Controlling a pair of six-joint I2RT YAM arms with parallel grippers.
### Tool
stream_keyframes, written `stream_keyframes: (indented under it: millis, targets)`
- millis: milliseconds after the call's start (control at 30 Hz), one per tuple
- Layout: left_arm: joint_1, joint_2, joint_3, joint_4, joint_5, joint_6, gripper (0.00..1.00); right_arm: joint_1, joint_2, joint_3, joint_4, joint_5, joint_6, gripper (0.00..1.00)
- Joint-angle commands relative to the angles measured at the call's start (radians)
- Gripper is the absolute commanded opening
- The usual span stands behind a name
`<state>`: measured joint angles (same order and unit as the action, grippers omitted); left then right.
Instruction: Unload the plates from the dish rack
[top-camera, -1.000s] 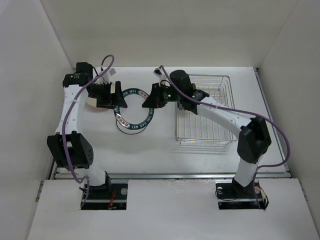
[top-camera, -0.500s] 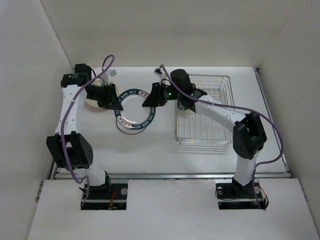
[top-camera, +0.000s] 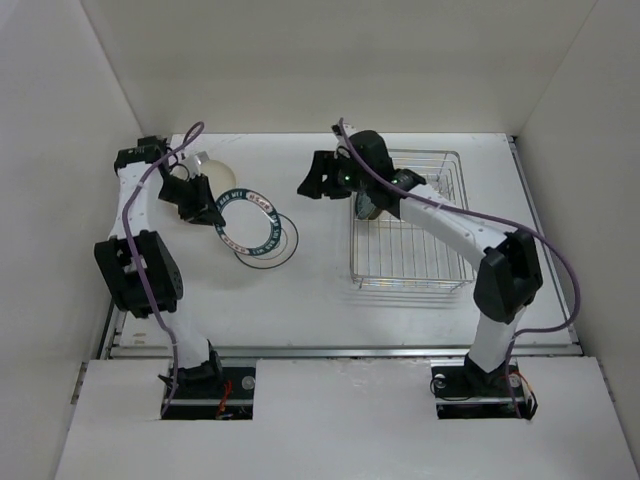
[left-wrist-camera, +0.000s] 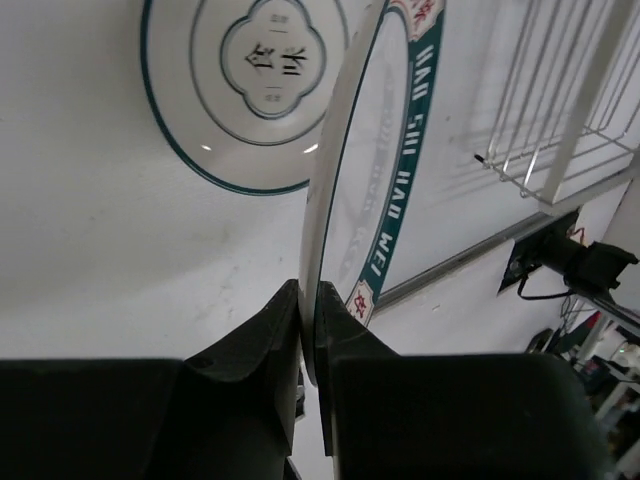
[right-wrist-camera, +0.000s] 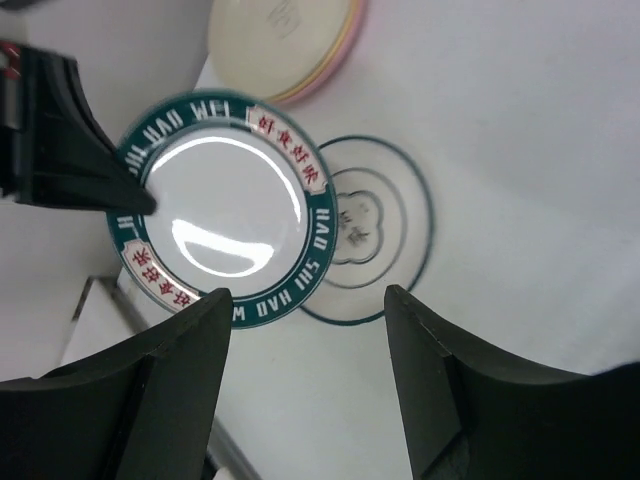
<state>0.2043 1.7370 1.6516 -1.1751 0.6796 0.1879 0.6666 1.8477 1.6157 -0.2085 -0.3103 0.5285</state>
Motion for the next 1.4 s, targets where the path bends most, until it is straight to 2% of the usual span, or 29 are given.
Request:
stream_keyframes:
  millis: [0, 400, 467, 500, 567, 600, 633, 800, 1200, 1367]
  targets:
    - [0.003, 0.076, 0.002, 0.009, -0.005, -0.016, 0.0, -0.025, -0.122, 0.038, -0.064, 0.209, -0.015, 0.68]
    - [-0.051, 0.252, 0.02, 0.069, -0.064, -0.038, 0.0, -0.025, -0.209, -0.031, -0.091, 0.244, -0.051, 0.68]
    - [-0.063, 0.266, 0.02, 0.069, -0.077, -0.038, 0.09, -0.025, -0.219, -0.031, -0.1, 0.244, -0.051, 0.68]
    - [-0.063, 0.266, 0.02, 0.069, -0.095, -0.038, 0.19, -0.025, -0.219, -0.031, -0.1, 0.244, -0.061, 0.68]
    - [-0.075, 0.276, 0.02, 0.069, -0.159, -0.038, 0.29, -0.025, -0.219, -0.04, -0.1, 0.244, -0.061, 0.68]
    - [-0.088, 0.276, 0.02, 0.069, -0.208, -0.047, 0.4, -0.025, -0.219, -0.04, -0.1, 0.244, -0.061, 0.68]
    - [-0.101, 0.276, 0.011, 0.069, -0.209, -0.047, 0.45, -0.025, -0.219, -0.04, -0.1, 0.235, -0.061, 0.68]
    - [-0.143, 0.276, 0.011, 0.058, -0.325, -0.038, 0.56, -0.025, -0.219, -0.04, -0.1, 0.235, -0.061, 0.68]
    - [-0.233, 0.318, 0.051, 0.046, -0.465, -0.019, 0.6, -0.025, -0.266, -0.04, -0.164, 0.303, -0.088, 0.68]
    - [-0.233, 0.259, 0.051, 0.046, -0.502, -0.031, 0.6, -0.025, -0.285, -0.019, -0.271, 0.492, -0.053, 0.68]
